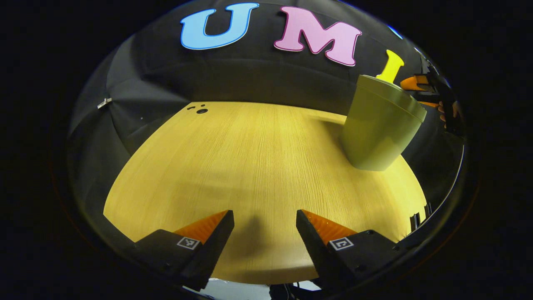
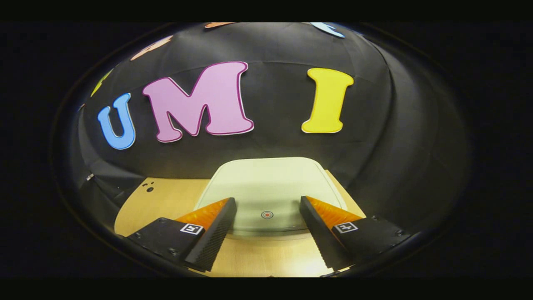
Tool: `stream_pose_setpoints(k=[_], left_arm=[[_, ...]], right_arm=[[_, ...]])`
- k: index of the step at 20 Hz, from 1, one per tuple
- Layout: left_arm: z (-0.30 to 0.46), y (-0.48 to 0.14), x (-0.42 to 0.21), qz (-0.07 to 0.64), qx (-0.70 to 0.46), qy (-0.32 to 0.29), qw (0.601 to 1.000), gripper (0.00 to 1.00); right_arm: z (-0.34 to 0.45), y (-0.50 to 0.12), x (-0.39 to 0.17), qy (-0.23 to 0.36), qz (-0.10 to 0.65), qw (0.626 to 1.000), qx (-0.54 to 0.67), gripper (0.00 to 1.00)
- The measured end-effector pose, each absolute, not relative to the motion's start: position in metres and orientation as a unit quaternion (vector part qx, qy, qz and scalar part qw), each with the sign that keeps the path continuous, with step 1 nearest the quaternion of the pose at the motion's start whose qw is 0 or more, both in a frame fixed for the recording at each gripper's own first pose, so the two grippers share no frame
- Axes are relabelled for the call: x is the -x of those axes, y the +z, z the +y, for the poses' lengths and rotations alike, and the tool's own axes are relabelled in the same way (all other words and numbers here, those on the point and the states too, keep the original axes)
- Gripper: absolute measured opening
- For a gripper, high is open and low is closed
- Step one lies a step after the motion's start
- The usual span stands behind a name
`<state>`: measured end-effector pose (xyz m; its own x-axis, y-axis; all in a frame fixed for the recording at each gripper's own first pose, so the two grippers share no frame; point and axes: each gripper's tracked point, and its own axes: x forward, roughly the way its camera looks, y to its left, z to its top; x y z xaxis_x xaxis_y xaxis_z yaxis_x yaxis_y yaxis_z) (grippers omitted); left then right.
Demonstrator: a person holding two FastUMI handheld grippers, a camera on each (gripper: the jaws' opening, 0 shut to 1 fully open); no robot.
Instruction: Press the lid of the desktop garbage bin to open it, pick up the crumpled paper on the desktop and throw it into the bin, then pick up the pop can on the desktop and drop it into the bin, and finally close the garbage bin lid.
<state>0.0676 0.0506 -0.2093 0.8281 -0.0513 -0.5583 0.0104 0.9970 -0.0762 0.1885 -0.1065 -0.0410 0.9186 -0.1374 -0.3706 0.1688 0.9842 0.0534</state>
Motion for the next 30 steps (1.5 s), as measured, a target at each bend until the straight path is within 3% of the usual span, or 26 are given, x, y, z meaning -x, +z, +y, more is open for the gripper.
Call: stream_pose_setpoints(k=[8,13,22,30], left_arm=[[0.056,-0.198,-0.074,0.276,0.04,-0.004,0.96,0.96],[0.056,-0.152,-0.083,0.215,0.022,-0.003,0.976,0.97],[0.049,-0.051,-0.061,0.106,0.005,-0.02,0.994,0.96],[0.06,-0.03,-0.004,0.049,-0.012,-0.016,0.999,0.96]], right_arm=[[-0.104,-0.039,-0.194,-0.071,0.141,0.987,-0.012,0.98],[-0.098,-0.036,-0.181,-0.088,0.133,0.987,-0.005,0.97],[-0.057,-0.006,-0.12,-0.074,0.072,0.995,0.012,0.97],[-0.009,-0.016,-0.034,-0.051,0.047,0.997,-0.023,0.97]])
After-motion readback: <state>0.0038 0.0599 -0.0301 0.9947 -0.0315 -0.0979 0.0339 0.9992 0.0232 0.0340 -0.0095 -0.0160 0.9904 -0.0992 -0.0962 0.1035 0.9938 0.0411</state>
